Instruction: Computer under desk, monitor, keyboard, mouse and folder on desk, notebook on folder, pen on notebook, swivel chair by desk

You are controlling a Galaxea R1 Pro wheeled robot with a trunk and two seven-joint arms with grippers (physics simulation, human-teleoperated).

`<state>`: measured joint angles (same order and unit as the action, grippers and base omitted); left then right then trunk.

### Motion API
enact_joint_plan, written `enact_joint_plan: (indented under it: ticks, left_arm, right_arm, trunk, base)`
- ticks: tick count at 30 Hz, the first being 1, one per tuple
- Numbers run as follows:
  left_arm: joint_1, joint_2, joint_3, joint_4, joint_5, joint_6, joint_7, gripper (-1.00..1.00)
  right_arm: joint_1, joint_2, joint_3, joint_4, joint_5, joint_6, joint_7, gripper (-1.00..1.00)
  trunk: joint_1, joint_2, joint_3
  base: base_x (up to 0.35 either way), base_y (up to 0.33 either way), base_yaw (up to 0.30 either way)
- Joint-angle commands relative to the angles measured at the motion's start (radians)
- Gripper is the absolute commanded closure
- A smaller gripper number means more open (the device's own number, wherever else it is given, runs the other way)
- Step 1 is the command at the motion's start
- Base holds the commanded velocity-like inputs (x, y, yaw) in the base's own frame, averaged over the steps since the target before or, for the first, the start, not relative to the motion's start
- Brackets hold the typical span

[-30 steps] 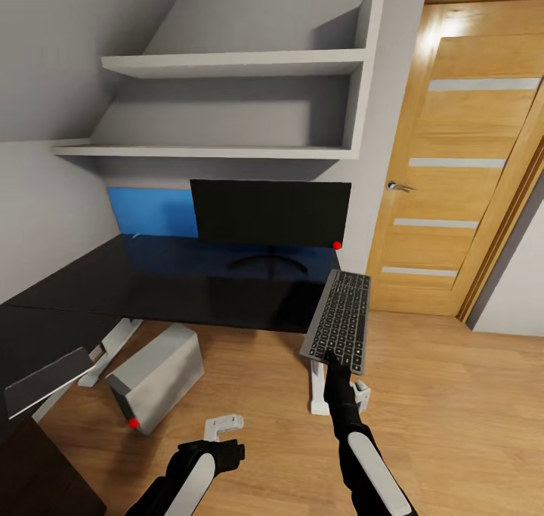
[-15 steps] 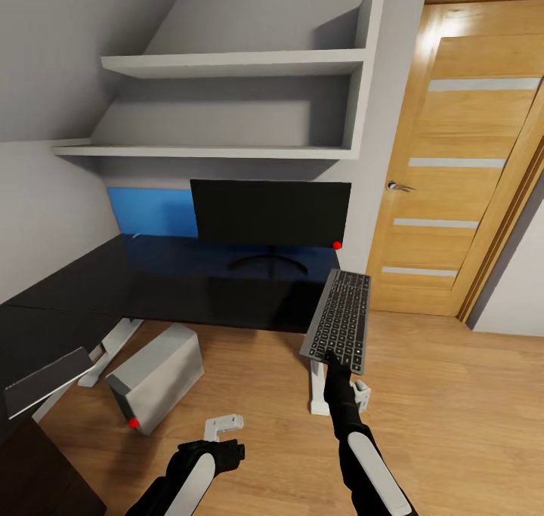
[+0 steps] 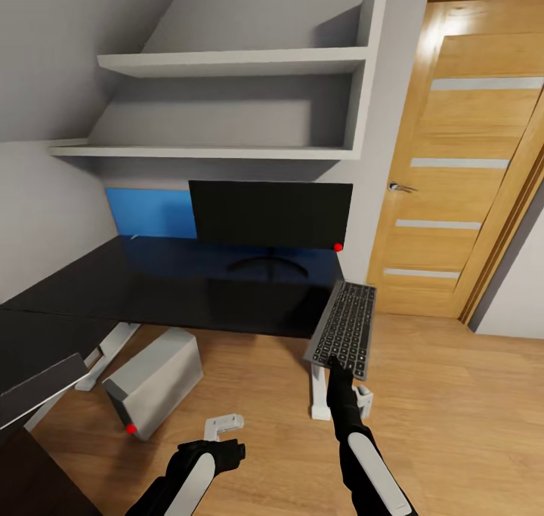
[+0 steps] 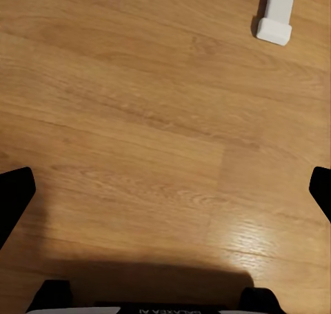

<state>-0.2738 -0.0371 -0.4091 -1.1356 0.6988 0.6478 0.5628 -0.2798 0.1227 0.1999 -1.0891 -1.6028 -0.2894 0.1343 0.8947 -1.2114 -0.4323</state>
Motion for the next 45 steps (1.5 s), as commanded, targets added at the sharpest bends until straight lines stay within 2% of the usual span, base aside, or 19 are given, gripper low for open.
enact_joint_plan:
  ticks: [1, 6, 19, 35, 45]
  left_arm:
    - [-0.001, 0.000, -0.002, -0.001, 0.010, 0.001, 0.010, -1.00]
    - [-0.001, 0.000, -0.001, -0.001, 0.009, 0.000, 0.012, -1.00]
    - [-0.001, 0.000, -0.002, -0.001, 0.007, 0.000, 0.014, -1.00]
    - [-0.001, 0.000, -0.002, -0.001, 0.007, -0.002, 0.014, -1.00]
    - [-0.001, 0.000, -0.002, -0.001, 0.008, -0.002, 0.013, -1.00]
  right_arm:
    - [-0.001, -0.001, 0.003, 0.000, -0.007, -0.008, -0.001, 1.00]
    - [-0.001, -0.001, 0.004, 0.001, -0.006, -0.015, -0.025, 1.00]
    - [-0.001, 0.000, 0.003, 0.003, -0.004, -0.028, -0.028, 1.00]
    - [-0.001, 0.003, 0.007, 0.006, -0.001, -0.145, -0.027, 1.00]
    - [-0.001, 0.003, 0.007, 0.006, -0.002, -0.157, -0.027, 1.00]
  trunk:
    - [0.000, -0.001, -0.001]
    - [0.000, -0.001, -0.001]
    - [0.000, -0.001, -0.001]
    - [0.000, -0.001, -0.001]
    - [0.000, -0.001, -0.001]
  base:
    - [0.009, 0.000, 0.000]
    - [0.003, 0.000, 0.000]
    - [0.000, 0.000, 0.000]
    - [0.050, 0.049, 0.000]
    - [0.055, 0.043, 0.000]
